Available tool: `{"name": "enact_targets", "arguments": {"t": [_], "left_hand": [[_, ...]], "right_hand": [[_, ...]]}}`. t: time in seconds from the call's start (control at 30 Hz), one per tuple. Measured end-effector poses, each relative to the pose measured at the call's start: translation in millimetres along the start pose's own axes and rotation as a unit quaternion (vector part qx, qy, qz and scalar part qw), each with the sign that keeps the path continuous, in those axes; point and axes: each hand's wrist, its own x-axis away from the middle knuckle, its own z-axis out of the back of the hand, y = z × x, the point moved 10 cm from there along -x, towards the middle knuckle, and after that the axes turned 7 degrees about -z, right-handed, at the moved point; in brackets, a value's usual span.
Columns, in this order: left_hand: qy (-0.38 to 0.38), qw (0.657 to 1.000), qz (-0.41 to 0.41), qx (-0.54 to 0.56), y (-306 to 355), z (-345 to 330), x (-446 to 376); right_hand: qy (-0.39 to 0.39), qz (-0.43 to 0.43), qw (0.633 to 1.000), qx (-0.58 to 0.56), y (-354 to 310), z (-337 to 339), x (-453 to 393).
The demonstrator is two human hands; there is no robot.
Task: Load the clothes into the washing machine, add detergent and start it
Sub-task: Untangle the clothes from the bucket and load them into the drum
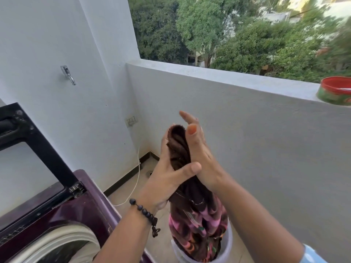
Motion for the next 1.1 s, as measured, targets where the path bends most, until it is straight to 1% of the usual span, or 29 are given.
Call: {"name": "enact_targets", "arguments": {"t": [0.07, 0.13, 0.17, 0.2, 0.27, 0.3, 0.37, 0.4, 0.43, 0.47, 0.53, 0.63, 0.67, 0.7, 0.73, 0.77, 0.8, 0.83, 0.87, 0.9, 0.93, 0.97, 1.0, 1.03, 1.07, 1.1], "left_hand": [[0.031, 0.999, -0.010, -0.011, 2, 6, 0], [0.081, 0.996, -0.032, -0.024, 7, 15, 0], [0.112, 0.993, -0.039, -0.026, 8, 23, 0], [0.146, 0.988, -0.040, -0.021, 10, 31, 1], [0.209, 0.977, -0.038, -0.004, 17, 46, 0], [0.225, 0.973, -0.040, 0.013, 23, 51, -3], [0.228, 0.970, -0.043, 0.073, 35, 55, -11], [0.222, 0.968, -0.041, 0.107, 41, 56, -14], [0.219, 0.966, -0.040, 0.131, 46, 58, -17], [0.219, 0.965, -0.037, 0.143, 49, 62, -18], [0.229, 0.961, -0.037, 0.149, 53, 70, -18], [0.284, 0.941, -0.057, 0.174, 58, 92, -9], [0.300, 0.935, -0.063, 0.176, 60, 100, -6], [0.317, 0.931, -0.066, 0.168, 60, 108, -2], [0.330, 0.928, -0.062, 0.159, 58, 115, 0], [0.337, 0.927, -0.056, 0.155, 55, 121, 1], [0.335, 0.928, -0.049, 0.155, 51, 123, 0], [0.325, 0.931, -0.042, 0.158, 49, 123, -3], [0.314, 0.934, -0.038, 0.164, 48, 122, -7], [0.306, 0.936, -0.037, 0.170, 49, 121, -9], [0.306, 0.935, -0.039, 0.173, 50, 121, -10], [0.310, 0.934, -0.045, 0.175, 52, 124, -10], [0.313, 0.931, -0.048, 0.181, 52, 127, -9], [0.315, 0.929, -0.049, 0.186, 52, 129, -9], [0.312, 0.929, -0.049, 0.191, 52, 129, -8], [0.302, 0.932, -0.047, 0.196, 51, 127, -8]], "right_hand": [[-0.020, -0.035, 0.995, -0.092, 12, 2, -3], [-0.037, -0.075, 0.979, -0.186, 28, 3, -4], [-0.066, -0.094, 0.969, -0.220, 36, -1, -4], [-0.103, -0.101, 0.963, -0.228, 41, -7, -1], [-0.168, -0.077, 0.966, -0.181, 49, -18, 8], [-0.199, -0.064, 0.968, -0.141, 51, -25, 14], [-0.270, -0.064, 0.959, -0.051, 63, -46, 29], [-0.299, -0.081, 0.951, -0.007, 77, -56, 34], [-0.310, -0.109, 0.944, 0.030, 96, -62, 36], [-0.297, -0.138, 0.943, 0.054, 111, -63, 36], [-0.233, -0.170, 0.955, 0.067, 135, -51, 29], [-0.116, -0.142, 0.980, 0.072, 123, -9, 3], [-0.067, -0.127, 0.988, 0.061, 111, 10, -8], [0.002, -0.106, 0.993, 0.058, 94, 33, -17], [0.084, -0.065, 0.991, 0.082, 70, 57, -23], [0.167, -0.006, 0.977, 0.131, 41, 77, -23], [0.234, 0.070, 0.952, 0.186, 7, 89, -16], [0.288, 0.146, 0.920, 0.224, -22, 95, -6], [0.317, 0.199, 0.894, 0.247, -44, 96, 3], [0.308, 0.215, 0.889, 0.263, -55, 93, 4], [0.259, 0.187, 0.907, 0.274, -53, 89, -4], [0.179, 0.121, 0.936, 0.278, -39, 82, -16], [0.088, 0.039, 0.954, 0.284, -16, 71, -23], [0.022, -0.022, 0.956, 0.291, 5, 63, -23], [-0.016, -0.047, 0.948, 0.316, 17, 58, -22], [-0.042, -0.058, 0.928, 0.366, 27, 53, -20]]}}
